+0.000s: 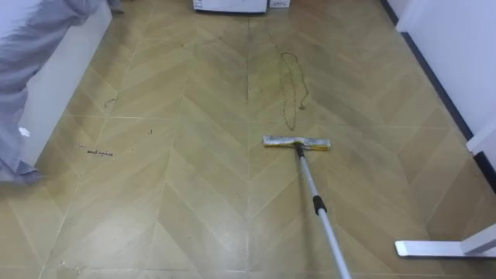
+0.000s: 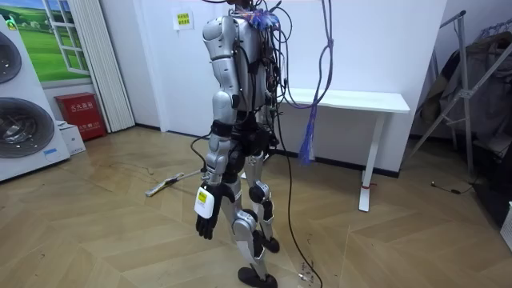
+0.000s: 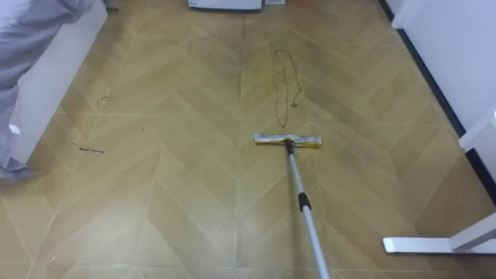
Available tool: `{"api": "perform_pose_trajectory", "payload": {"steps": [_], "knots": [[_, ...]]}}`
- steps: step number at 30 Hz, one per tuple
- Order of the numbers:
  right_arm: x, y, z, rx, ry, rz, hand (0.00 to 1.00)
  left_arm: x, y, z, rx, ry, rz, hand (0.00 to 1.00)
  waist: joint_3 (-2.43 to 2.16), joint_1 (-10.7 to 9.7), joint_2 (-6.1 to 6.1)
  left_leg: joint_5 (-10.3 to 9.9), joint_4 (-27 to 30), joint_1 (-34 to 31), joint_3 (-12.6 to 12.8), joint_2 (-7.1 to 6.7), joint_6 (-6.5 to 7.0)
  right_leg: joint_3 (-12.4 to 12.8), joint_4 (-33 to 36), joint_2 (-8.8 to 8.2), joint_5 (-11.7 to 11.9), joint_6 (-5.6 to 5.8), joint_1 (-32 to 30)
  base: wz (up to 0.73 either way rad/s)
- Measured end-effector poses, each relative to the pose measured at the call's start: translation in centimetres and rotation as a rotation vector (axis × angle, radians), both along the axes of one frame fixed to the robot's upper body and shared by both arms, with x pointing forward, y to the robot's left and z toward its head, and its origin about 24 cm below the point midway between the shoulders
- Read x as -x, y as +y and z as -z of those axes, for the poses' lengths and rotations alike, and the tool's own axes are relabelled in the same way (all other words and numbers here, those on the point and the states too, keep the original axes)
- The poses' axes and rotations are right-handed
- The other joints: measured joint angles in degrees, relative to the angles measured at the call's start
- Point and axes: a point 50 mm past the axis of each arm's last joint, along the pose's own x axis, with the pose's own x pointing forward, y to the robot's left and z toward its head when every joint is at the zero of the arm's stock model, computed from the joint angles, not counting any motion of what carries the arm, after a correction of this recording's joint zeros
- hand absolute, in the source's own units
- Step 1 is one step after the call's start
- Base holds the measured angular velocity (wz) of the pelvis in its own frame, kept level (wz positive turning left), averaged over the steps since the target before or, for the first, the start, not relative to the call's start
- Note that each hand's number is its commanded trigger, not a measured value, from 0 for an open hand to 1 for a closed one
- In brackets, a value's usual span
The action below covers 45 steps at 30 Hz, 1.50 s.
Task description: Mop floor
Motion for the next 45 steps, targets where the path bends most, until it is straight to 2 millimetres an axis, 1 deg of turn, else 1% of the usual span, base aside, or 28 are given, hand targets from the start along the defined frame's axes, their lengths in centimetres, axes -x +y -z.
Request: {"api": "perform_pose_trajectory", "payload": {"steps": [7,10,17,24,30,33,35,36,37,38,40,41,43,45], "knots": [[0.0,0.0,0.0,0.001,-0.001,0.000,1.00,0.0,-0.2,0.1,0.017,0.003,0.004,0.00,0.06,0.0,-0.09,0.0,0.0,0.1,0.1,-0.01,0.00,0.2,0.0,0.04,0.0,0.00,0.1,0.00],[-0.1,0.0,0.0,0.009,-0.004,-0.001,1.00,-0.2,-0.2,0.1,0.017,0.001,0.005,0.00,0.00,0.1,0.09,0.0,0.0,0.2,0.1,0.00,0.00,0.3,0.0,0.06,0.0,0.00,0.1,0.00],[0.0,-0.2,0.0,0.040,-0.011,-0.007,1.00,-0.7,-0.1,0.1,0.011,-0.014,0.007,0.00,0.19,0.0,0.41,0.0,0.0,0.2,0.2,0.01,0.00,0.3,0.1,0.06,0.0,0.00,0.1,0.00],[-0.1,-0.1,0.0,0.030,-0.008,-0.005,1.00,-0.8,-0.1,0.0,0.009,-0.017,0.005,0.00,0.21,0.0,0.31,0.0,0.0,-0.1,0.1,-0.08,0.00,0.2,0.2,-0.06,-0.1,0.09,-0.1,0.00],[-0.5,-0.2,0.0,0.033,-0.018,-0.001,1.00,-1.2,0.0,0.0,-0.008,-0.034,0.009,0.00,0.16,0.1,0.28,0.0,0.3,-1.8,0.0,-0.34,0.00,-0.1,1.6,-0.60,-0.5,0.09,-2.3,0.01],[-1.1,-0.2,-0.1,0.038,-0.029,-0.001,1.00,-2.0,0.0,0.0,-0.016,-0.046,0.021,0.00,0.08,0.1,0.16,0.1,0.9,-4.0,0.0,-0.47,0.10,-0.1,2.9,-0.94,-0.7,-0.07,-4.9,0.00],[-1.9,-0.2,-0.1,0.045,-0.045,-0.006,1.00,-2.8,0.1,-0.1,-0.031,-0.065,0.040,0.00,-0.03,0.0,-0.07,0.1,2.4,-6.8,-0.1,-0.54,0.10,-0.1,4.2,-1.18,-0.7,-0.30,-7.4,0.00],[-2.0,-0.2,-0.1,0.047,-0.046,-0.006,1.00,-3.1,0.1,-0.1,-0.033,-0.069,0.049,0.00,0.03,0.0,-0.15,0.1,2.6,-7.5,-0.1,-0.56,0.10,-0.1,4.5,-1.26,-0.7,-0.37,-8.1,0.04],[-2.3,-0.2,-0.1,0.053,-0.056,-0.007,1.00,-3.8,0.1,-0.1,-0.038,-0.084,0.057,0.00,0.18,-0.1,-0.39,0.1,3.6,-9.3,-0.1,-0.68,0.10,-0.3,5.9,-1.65,-0.9,-0.65,-10.0,0.04],[-3.0,-0.2,-0.2,0.059,-0.071,-0.012,1.00,-4.5,0.0,-0.1,-0.039,-0.097,0.065,0.00,0.38,-0.1,-0.66,0.1,4.7,-11.2,-0.2,-0.81,0.10,-0.1,7.2,-1.93,-1.0,-0.80,-12.0,0.03],[-4.1,-0.3,-0.3,0.071,-0.099,-0.018,1.00,-5.7,-0.1,-0.2,-0.049,-0.119,0.081,0.00,0.63,-0.2,-0.87,0.0,6.8,-14.9,-0.2,-1.03,0.09,-0.1,8.7,-2.37,-1.0,-1.05,-15.3,0.02],[-4.7,-0.3,-0.4,0.082,-0.118,-0.019,1.00,-6.3,-0.2,-0.2,-0.051,-0.129,0.093,0.00,0.74,-0.2,-0.92,0.0,8.3,-17.4,-0.2,-1.17,0.09,-0.1,9.8,-2.68,-0.9,-1.26,-17.6,0.05],[-5.2,-0.4,-0.5,0.095,-0.144,-0.017,1.00,-7.0,-0.4,-0.2,-0.060,-0.153,0.106,0.00,0.86,-0.5,-0.77,0.0,10.5,-21.2,-0.2,-1.34,0.08,-0.1,11.5,-3.02,-0.9,-1.56,-21.0,0.07],[-5.5,-0.4,-0.5,0.113,-0.158,-0.017,1.00,-7.4,-0.5,-0.3,-0.072,-0.173,0.108,0.00,0.94,-0.4,-0.57,0.0,13.0,-25.1,-0.1,-1.50,0.07,0.0,13.4,-3.42,-0.9,-1.92,-24.6,0.07]]}}
